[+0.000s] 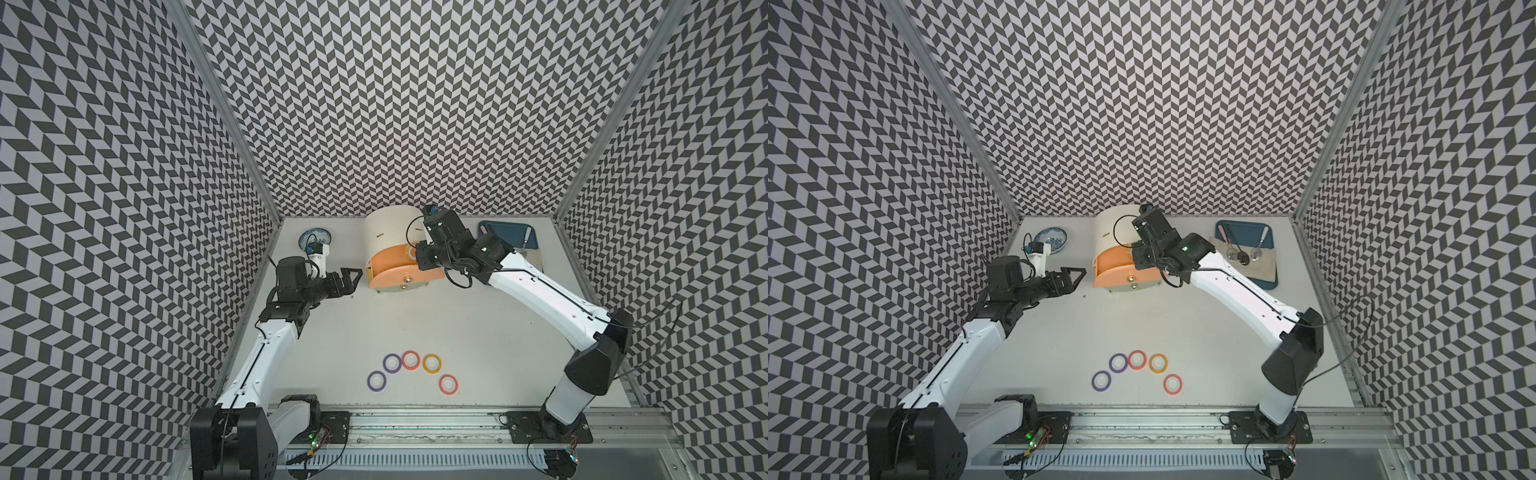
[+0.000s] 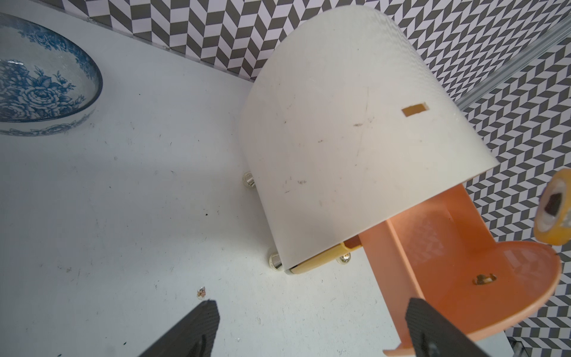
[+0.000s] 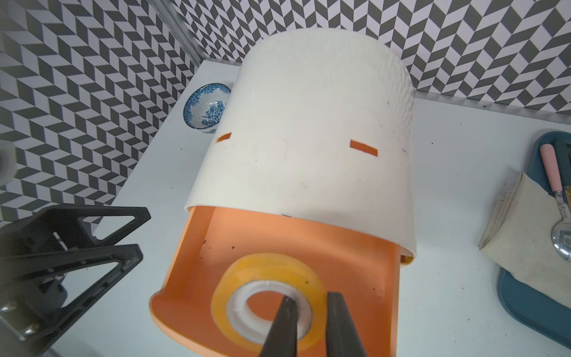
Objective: Place the transparent tape into the drawer according to color
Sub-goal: Place the tape in the drawer.
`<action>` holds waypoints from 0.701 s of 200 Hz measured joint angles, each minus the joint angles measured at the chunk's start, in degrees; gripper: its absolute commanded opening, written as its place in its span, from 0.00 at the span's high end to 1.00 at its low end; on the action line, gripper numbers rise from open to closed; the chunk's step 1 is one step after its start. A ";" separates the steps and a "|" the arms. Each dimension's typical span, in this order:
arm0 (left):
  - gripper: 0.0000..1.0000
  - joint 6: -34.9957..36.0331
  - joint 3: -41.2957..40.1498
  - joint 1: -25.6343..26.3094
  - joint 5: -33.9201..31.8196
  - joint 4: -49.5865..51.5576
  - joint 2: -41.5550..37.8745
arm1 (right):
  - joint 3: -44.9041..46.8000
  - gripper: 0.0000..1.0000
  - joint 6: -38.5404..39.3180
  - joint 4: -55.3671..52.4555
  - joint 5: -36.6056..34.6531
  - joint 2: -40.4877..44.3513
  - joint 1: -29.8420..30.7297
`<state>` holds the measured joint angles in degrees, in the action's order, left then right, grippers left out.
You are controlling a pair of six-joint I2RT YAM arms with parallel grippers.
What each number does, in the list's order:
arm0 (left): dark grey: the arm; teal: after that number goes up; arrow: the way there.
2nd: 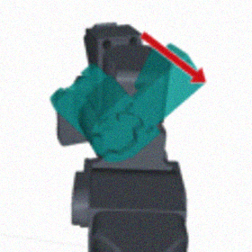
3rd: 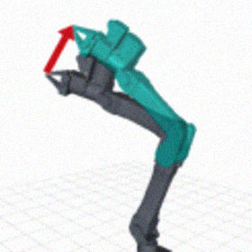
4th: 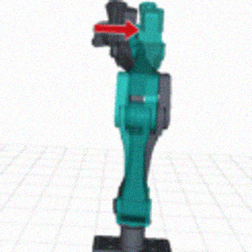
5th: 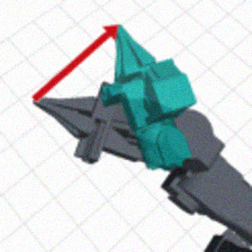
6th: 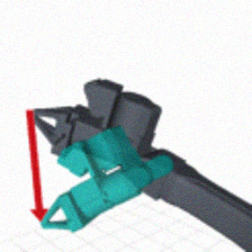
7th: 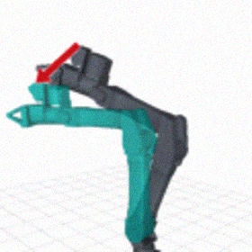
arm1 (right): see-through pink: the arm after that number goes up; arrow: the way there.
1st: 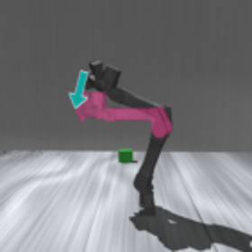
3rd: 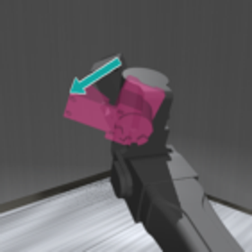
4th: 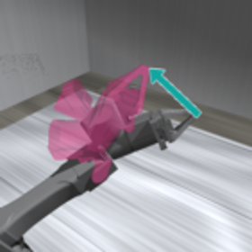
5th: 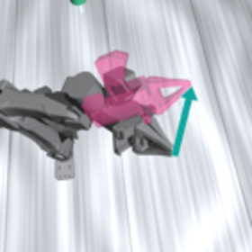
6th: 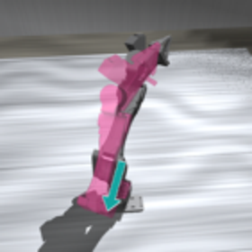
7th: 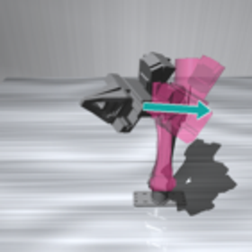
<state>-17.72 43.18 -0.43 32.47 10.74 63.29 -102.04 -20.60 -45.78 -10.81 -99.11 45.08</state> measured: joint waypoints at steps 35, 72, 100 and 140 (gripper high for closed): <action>0.00 -0.02 -0.04 0.00 0.02 -0.02 0.00 | -0.02 0.64 0.31 0.02 0.66 -0.68 0.00; 0.00 -0.17 -0.31 -0.02 0.11 -0.11 0.00 | -0.02 0.56 0.92 0.79 0.79 -0.66 0.00; 0.00 -0.20 -0.31 -0.13 0.20 -0.17 0.00 | -0.02 0.52 1.16 1.01 0.81 -0.39 0.00; 0.00 -0.39 -0.31 -0.13 0.24 -0.15 -0.07 | 1.86 0.35 1.29 -0.04 2.14 4.55 0.00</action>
<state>-18.11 42.87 -0.56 32.71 10.59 63.22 -100.18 -19.31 -45.82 -8.67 -94.56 45.08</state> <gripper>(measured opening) 0.992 0.613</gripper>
